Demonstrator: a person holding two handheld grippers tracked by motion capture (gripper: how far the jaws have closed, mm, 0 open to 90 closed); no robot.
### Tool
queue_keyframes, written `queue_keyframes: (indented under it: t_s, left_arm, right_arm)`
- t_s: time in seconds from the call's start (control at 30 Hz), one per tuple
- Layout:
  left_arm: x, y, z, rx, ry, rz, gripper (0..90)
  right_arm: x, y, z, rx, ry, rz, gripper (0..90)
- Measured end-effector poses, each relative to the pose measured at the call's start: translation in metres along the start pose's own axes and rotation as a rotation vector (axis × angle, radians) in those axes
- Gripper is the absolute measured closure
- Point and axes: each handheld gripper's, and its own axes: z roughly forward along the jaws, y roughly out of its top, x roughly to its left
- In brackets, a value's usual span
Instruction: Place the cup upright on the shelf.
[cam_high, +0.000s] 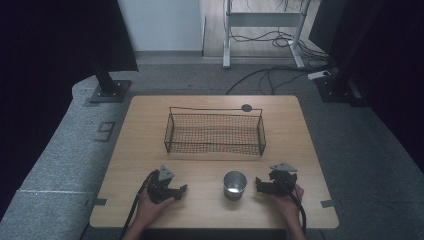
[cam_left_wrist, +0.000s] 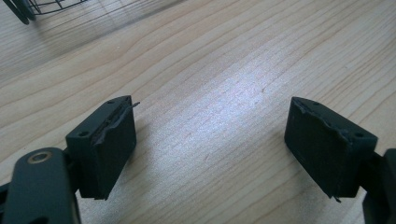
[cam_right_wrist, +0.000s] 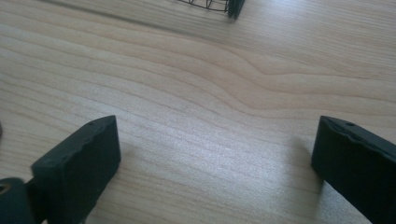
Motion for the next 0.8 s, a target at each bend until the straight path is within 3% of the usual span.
queue_keyframes:
  t_s: [0.37,0.63,0.8]
  left_arm:
    - [0.0,0.0,0.0,0.0,0.001,0.0,16.6]
    - [0.0,0.0,0.0,0.001,0.001,0.0,16.6]
    - [0.0,0.0,0.0,0.0,0.001,0.0,16.6]
  right_arm:
    - [-0.001,-0.001,-0.001,-0.006,-0.001,-0.006,4.4]
    - [-0.003,-0.002,-0.005,-0.024,-0.006,0.014,12.9]
    - [0.002,0.003,-0.018,-0.072,0.006,-0.004,13.4]
